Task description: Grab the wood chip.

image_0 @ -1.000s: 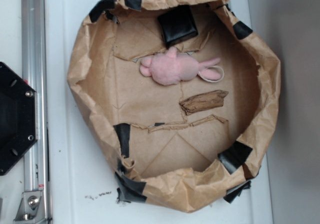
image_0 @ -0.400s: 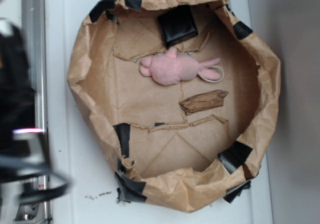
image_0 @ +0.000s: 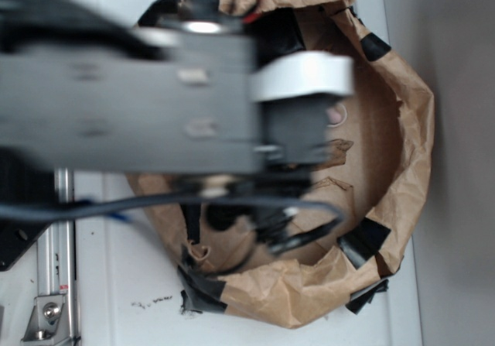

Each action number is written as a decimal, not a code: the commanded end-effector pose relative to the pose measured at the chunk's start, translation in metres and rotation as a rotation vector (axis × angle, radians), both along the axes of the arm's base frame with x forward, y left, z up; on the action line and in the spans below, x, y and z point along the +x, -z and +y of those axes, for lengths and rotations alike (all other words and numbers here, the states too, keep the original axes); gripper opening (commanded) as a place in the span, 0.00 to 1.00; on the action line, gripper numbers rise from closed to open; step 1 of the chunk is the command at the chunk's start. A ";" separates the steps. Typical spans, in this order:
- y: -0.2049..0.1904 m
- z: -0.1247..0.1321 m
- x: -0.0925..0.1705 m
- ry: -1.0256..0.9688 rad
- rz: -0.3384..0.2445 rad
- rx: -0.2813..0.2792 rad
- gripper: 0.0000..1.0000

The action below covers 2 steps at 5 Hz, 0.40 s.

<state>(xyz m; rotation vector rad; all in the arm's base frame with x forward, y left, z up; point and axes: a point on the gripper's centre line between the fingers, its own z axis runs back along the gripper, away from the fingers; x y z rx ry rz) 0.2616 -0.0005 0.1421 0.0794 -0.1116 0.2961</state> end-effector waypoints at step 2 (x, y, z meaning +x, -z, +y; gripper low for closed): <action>0.078 0.022 0.046 -0.141 -0.086 -0.050 1.00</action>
